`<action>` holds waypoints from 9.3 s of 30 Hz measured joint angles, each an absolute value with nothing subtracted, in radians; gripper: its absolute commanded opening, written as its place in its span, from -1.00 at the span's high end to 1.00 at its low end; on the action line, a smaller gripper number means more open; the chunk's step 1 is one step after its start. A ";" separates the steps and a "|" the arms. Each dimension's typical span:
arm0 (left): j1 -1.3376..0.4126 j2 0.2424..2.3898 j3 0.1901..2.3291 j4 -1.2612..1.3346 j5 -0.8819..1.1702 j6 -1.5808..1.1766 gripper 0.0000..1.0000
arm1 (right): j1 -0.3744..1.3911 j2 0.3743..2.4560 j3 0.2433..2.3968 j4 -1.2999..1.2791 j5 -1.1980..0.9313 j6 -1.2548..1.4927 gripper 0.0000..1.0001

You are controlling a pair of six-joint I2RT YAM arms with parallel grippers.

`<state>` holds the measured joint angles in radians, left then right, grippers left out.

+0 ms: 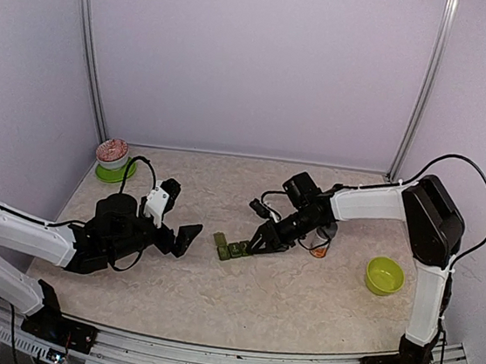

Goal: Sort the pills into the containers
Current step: Rotate the pill container at the center of the board, then place the pill bottle at the center of the board, then pick up the pill bottle from the center of the board, then pass from the left arm to the right

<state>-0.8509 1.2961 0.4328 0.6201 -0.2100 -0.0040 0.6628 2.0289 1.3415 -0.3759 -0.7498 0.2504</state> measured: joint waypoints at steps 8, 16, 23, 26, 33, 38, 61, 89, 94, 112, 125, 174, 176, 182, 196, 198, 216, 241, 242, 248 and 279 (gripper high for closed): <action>-0.855 1.296 0.433 0.620 -0.210 -0.007 -0.98 | 0.691 2.029 1.290 -0.366 -0.720 0.249 0.20; -0.855 1.296 0.433 0.620 -0.210 -0.015 -0.97 | 0.696 2.039 1.272 -0.314 -0.724 0.258 0.18; -0.855 1.296 0.433 0.620 -0.210 -0.019 -0.98 | 0.696 2.084 1.296 -0.281 -0.727 0.271 0.17; -0.855 1.296 0.433 0.620 -0.211 -0.019 -0.98 | 0.696 2.105 1.326 -0.278 -0.721 0.273 0.16; -0.855 1.291 0.430 0.620 -0.215 -0.022 -0.97 | 0.686 2.168 1.433 -0.293 -0.704 0.274 0.16; -0.855 1.283 0.418 0.620 -0.219 -0.022 -0.98 | 0.684 2.234 1.545 -0.309 -0.704 0.273 0.16; -0.855 1.264 0.394 0.612 -0.227 -0.026 -0.98 | 0.678 2.363 1.748 -0.368 -0.755 0.234 0.04; -0.917 1.387 0.753 0.466 -0.207 0.064 -0.98 | 0.638 1.505 1.124 -0.225 -0.149 0.161 -1.00; -0.920 1.457 0.790 0.500 -0.186 0.049 -0.98 | 0.620 1.350 0.982 -0.171 -0.039 0.187 -1.00; -0.928 1.596 0.922 0.447 -0.139 0.048 -0.97 | 0.512 1.255 0.696 -0.064 0.033 0.333 -0.97; -0.928 1.551 0.835 0.447 -0.197 0.038 -0.98 | 0.501 1.427 0.684 0.030 0.009 0.354 -0.16; -0.877 1.553 0.848 0.423 -0.233 -0.040 -0.98 | 0.752 1.805 1.003 0.173 -0.080 0.053 -0.76; -0.877 1.568 0.862 0.421 -0.215 -0.028 -0.98 | 0.752 1.796 1.003 0.159 -0.071 0.047 -0.98; -0.876 1.621 0.921 0.417 -0.139 0.015 -0.97 | 0.750 1.677 0.952 0.139 -0.036 0.044 -1.00; -0.875 1.858 1.206 0.272 0.032 0.112 -0.97 | 0.613 1.393 0.745 0.070 0.025 0.126 -1.00; -0.875 1.890 1.240 0.243 0.047 0.120 -0.97 | 0.602 1.368 0.723 0.064 0.039 0.142 -1.00; -0.871 2.050 1.399 0.105 0.057 0.184 -0.49 | 0.593 1.344 0.671 0.057 0.050 0.183 -1.00; -0.836 2.039 1.382 0.098 0.237 0.165 0.56 | 0.593 1.299 0.544 0.260 -0.157 0.142 -1.00; -0.836 2.024 1.367 0.099 0.251 0.165 0.57 | 0.593 1.289 0.535 0.283 -0.185 0.137 -1.00; -0.839 1.909 1.267 0.151 0.336 0.145 0.58 | 0.593 1.245 0.487 0.439 -0.392 0.115 -1.00; -0.926 1.581 0.840 1.087 0.586 -0.181 0.70 | 0.703 1.387 0.503 1.185 -0.819 0.403 -0.91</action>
<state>-0.9264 1.5814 0.8402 1.0874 0.5858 -0.1814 0.7033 1.3869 0.5026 1.1847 -0.8192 0.4026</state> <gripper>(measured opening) 0.530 0.962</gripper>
